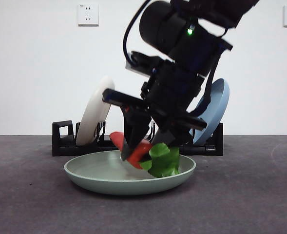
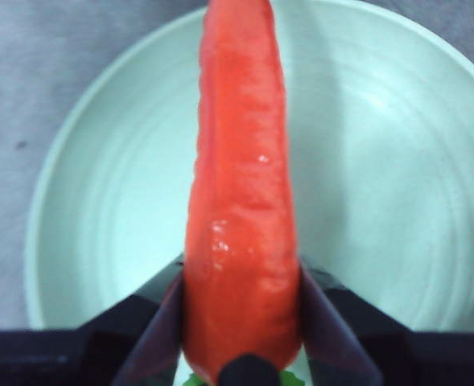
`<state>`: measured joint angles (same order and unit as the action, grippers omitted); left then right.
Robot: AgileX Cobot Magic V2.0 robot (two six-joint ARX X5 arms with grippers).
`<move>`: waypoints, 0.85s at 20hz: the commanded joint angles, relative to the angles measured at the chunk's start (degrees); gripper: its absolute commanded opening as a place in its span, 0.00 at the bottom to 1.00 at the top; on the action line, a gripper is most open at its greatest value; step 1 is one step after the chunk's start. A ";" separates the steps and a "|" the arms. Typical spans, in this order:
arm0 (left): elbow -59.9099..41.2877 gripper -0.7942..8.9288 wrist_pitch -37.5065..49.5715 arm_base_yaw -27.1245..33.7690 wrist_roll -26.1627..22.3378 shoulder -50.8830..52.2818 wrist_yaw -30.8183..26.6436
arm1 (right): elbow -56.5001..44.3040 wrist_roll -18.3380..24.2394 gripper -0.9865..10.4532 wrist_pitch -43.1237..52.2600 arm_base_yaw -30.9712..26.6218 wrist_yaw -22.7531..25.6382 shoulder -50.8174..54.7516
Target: Take the green plate from the plate rack,put the plate on the table,take the carrot from the table,put the carrot in the plate
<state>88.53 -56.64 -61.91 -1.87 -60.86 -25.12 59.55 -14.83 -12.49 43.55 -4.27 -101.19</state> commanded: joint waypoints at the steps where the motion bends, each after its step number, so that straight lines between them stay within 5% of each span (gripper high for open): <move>1: 0.00 0.55 -0.04 0.07 0.39 0.04 -0.09 | -0.22 -0.81 0.07 0.31 0.09 0.31 -1.79; 5: 0.00 0.55 -0.04 0.07 0.39 0.04 -0.09 | -0.22 -0.83 0.12 0.44 0.09 0.15 -2.01; 9: 0.00 0.55 -0.85 0.07 0.42 0.04 -0.09 | -0.22 -2.32 0.50 0.00 0.09 0.04 -1.99; 17: 0.00 0.55 -1.33 0.07 0.42 0.04 -0.13 | -0.22 -2.69 0.53 -1.81 0.11 -0.15 5.86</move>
<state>88.53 -58.04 -61.91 -1.87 -60.84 -25.12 59.55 -17.17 -14.85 43.51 -4.45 -96.09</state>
